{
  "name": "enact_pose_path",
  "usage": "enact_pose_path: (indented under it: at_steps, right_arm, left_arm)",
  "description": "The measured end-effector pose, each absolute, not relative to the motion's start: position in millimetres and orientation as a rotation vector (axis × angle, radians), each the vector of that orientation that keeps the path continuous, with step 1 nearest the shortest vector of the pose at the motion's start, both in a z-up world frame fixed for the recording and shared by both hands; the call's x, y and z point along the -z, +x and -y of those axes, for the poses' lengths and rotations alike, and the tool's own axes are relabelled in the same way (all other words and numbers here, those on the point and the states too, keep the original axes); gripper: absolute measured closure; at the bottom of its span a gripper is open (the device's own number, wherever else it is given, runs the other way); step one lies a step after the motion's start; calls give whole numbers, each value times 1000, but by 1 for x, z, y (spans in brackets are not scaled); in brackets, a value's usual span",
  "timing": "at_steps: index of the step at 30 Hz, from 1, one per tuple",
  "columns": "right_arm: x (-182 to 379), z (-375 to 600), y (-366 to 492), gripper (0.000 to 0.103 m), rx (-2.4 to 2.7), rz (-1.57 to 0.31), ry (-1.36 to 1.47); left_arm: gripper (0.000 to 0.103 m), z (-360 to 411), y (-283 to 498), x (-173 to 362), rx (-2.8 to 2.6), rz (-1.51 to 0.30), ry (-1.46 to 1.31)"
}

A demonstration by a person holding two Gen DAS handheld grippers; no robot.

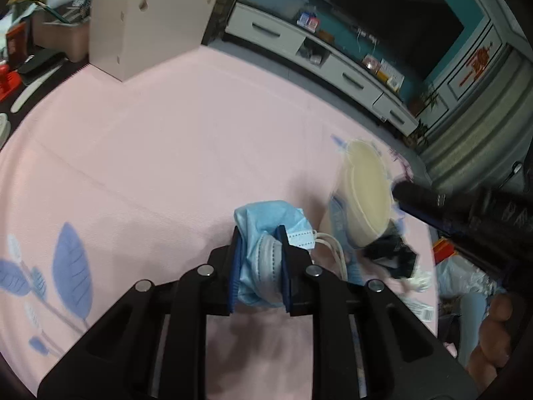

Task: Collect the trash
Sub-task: 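Grasp the blue face mask with left tool while right tool grasps paper cup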

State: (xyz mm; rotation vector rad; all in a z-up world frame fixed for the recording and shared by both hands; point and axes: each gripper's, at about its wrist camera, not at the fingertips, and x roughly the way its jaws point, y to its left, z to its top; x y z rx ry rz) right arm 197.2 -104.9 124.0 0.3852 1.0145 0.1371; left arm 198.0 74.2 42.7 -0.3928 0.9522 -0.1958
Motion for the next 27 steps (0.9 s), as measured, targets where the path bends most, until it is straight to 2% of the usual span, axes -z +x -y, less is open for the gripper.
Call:
enact_pose_path:
  at_steps: [5,14,16,17,18,20,22,27]
  right_arm:
    - [-146,110,167,102,-153,-959,358]
    - [-148,108,154,101,-195,-1015,343]
    - [-145,101,158,92,-213,-1034,336]
    - [-142,96,161,73,-218,-1046,322]
    - [-138,90,164,46,-215,-1056,302]
    - [-129,75,171,27,-221,-1070,249]
    - [-120,62,178,20,-231,-1105,180]
    - [-86,46,205,18,-124,-1182,198]
  left_arm:
    - [82,-80,170,-64,185,-904,-421]
    - [82,-119,107,-69,92,-868,-523]
    - [82,-124,96,-68,67,-862,-519]
    - [82,-127,92,-67,56,-862,-528]
    - [82,-131,87,-64,43,-867,-540]
    - [82,-137,85,-59,35,-887,-537]
    - [82,-138,89,-57,42,-894,-542]
    - [82,-138,89,-57,57,-900,-572]
